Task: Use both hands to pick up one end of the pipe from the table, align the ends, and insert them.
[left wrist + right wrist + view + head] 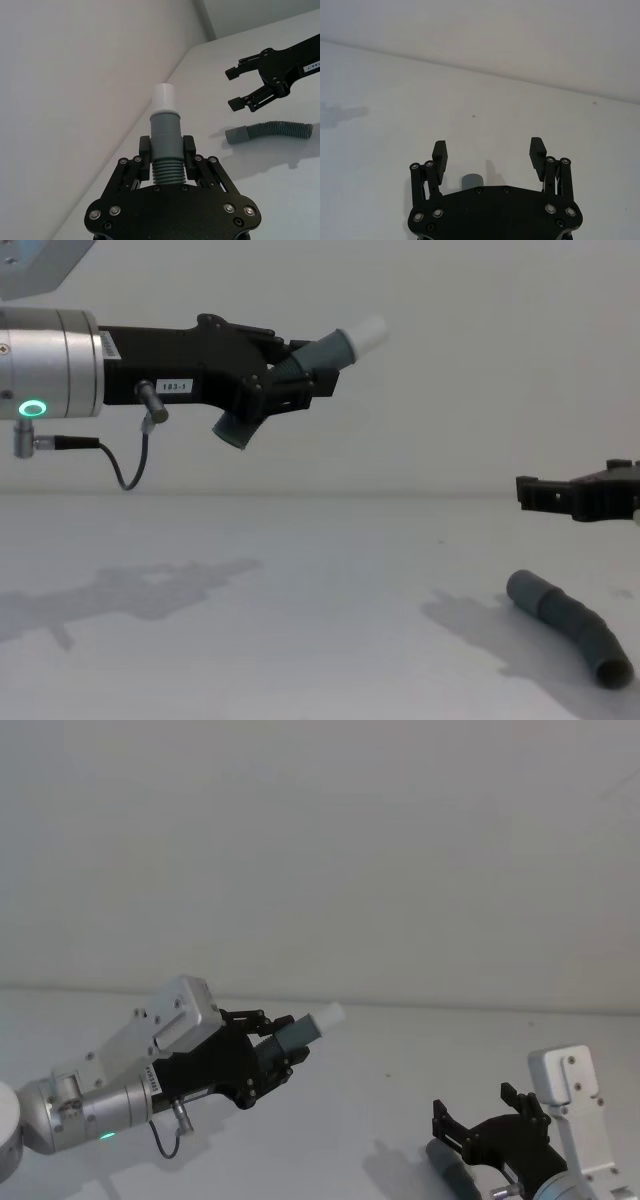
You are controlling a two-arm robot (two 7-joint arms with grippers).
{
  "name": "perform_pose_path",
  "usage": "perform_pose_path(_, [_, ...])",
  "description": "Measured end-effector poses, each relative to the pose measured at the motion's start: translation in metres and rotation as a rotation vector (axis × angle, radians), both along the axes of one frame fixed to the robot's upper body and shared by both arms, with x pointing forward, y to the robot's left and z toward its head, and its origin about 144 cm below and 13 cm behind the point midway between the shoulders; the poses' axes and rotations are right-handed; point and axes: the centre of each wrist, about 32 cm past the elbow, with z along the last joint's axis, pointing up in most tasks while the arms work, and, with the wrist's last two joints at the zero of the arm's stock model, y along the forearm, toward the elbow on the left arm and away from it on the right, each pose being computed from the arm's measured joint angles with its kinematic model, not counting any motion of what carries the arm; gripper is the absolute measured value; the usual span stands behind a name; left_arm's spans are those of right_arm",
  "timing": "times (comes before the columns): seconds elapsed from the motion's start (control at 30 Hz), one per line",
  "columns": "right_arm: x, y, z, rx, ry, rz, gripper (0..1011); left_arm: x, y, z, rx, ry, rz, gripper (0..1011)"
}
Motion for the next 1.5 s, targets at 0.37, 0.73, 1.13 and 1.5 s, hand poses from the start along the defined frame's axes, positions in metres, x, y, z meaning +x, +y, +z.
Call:
perform_pose_path(0.37, [0.004, -0.006, 0.000, -0.033, 0.012, 0.061, 1002, 0.000, 0.001, 0.000, -0.001, -0.004, -0.005, 352])
perform_pose_path(0.73, [0.001, -0.011, 0.000, -0.049, 0.045, 0.109, 1002, 0.000, 0.001, 0.000, -0.001, -0.006, -0.007, 352])
perform_pose_path(1.13, [0.000, -0.011, -0.004, -0.065, 0.084, 0.097, 1002, 0.000, 0.001, 0.000, -0.001, -0.007, -0.008, 352])
perform_pose_path(1.5, [0.002, -0.014, -0.010, -0.092, 0.106, 0.099, 1002, 0.000, 0.001, 0.000, -0.001, -0.007, -0.008, 352])
